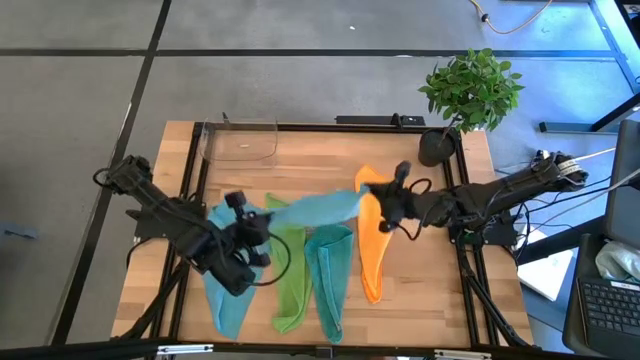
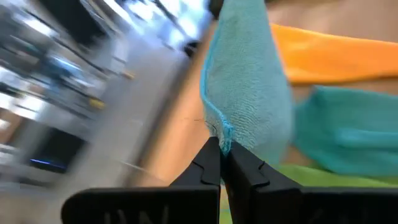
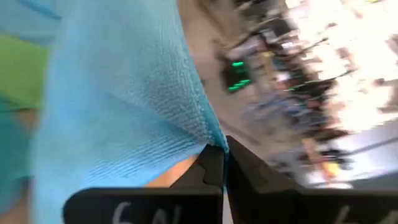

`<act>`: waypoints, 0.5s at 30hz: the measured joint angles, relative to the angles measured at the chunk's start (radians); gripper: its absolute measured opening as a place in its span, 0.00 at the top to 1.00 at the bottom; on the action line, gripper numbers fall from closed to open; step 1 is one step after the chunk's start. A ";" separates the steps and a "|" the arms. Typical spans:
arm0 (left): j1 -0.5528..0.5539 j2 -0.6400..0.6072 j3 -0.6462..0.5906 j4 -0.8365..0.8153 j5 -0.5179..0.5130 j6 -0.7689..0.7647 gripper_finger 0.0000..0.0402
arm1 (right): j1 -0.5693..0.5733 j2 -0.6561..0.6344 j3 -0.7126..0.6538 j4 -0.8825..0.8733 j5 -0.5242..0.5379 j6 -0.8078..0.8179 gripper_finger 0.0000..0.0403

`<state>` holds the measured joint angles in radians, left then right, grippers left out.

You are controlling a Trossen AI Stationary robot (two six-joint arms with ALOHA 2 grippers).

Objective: Fold microfiber towels
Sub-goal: Fold the light blue microfiber cloth

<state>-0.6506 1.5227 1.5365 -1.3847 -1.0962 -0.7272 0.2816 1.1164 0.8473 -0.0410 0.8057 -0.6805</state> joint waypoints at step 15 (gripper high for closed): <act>0.247 -0.006 0.019 -0.187 -0.314 0.208 1.00 | -0.327 -0.008 0.070 0.313 -0.250 -0.362 0.98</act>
<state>-0.4032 1.5164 1.5558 -1.5715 -1.4107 -0.5189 -0.0456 1.1089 0.9168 0.2716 0.5560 -1.0426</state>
